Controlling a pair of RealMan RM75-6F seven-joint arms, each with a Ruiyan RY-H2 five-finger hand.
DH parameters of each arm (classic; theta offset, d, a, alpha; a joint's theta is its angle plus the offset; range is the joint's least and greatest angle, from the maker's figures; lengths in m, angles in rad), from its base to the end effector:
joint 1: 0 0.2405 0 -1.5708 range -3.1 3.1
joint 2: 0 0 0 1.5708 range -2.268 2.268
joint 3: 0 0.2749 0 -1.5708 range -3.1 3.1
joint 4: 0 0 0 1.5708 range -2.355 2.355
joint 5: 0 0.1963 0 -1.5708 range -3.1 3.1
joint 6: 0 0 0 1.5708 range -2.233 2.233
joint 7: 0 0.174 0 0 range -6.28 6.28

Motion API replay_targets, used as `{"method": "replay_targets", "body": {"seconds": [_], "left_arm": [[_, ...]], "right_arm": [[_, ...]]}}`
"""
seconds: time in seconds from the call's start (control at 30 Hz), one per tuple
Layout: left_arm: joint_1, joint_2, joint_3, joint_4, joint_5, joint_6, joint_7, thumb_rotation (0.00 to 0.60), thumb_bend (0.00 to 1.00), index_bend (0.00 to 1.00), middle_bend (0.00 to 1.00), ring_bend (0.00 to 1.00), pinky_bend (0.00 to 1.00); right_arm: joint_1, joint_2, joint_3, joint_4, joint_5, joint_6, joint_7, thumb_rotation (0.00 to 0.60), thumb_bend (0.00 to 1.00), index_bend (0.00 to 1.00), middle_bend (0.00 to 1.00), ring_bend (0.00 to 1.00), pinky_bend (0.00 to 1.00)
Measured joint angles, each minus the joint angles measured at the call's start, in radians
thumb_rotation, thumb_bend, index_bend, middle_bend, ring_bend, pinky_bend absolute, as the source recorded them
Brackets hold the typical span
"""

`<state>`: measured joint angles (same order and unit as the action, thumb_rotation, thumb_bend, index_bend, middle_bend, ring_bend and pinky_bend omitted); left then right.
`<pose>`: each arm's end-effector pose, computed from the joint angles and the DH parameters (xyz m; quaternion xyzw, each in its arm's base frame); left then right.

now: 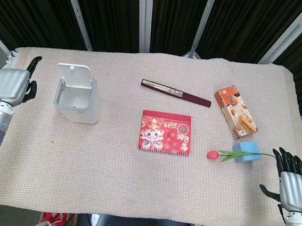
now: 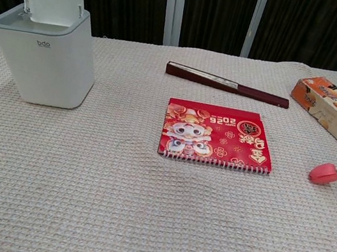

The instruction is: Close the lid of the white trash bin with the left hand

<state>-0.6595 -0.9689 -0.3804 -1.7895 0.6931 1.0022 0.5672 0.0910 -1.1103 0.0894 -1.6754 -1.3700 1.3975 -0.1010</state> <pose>-0.1988 0.4087 0.2162 -0.6265 -0.3661 -0.3074 0.6156 -0.3316 -0.2187 0.1767 0.5770 -0.4180 0.3431 0.6121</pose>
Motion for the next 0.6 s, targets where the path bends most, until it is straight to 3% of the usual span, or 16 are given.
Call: {"method": "replay_targets", "body": {"seconds": [0.27, 0.6], "left_arm": [[-0.209, -0.069, -0.012, 0.08, -0.28, -0.035, 0.144, 0.6, 0.7, 0.15, 1.0, 0.97, 0.97], [-0.331, -0.143, 0.015, 0.147, -0.419, -0.027, 0.214, 0.6, 0.71, 0.3, 1.0, 0.98, 0.98]], "right_arm": [[0.001, 0.004, -0.002, -0.001, -0.003, -0.003, 0.018, 0.6, 0.19, 0.0, 0.0, 0.0, 0.0], [0.0, 0.008, -0.003, -0.002, -0.005, -0.004, 0.032, 0.6, 0.19, 0.0, 0.0, 0.0, 0.0]]}}
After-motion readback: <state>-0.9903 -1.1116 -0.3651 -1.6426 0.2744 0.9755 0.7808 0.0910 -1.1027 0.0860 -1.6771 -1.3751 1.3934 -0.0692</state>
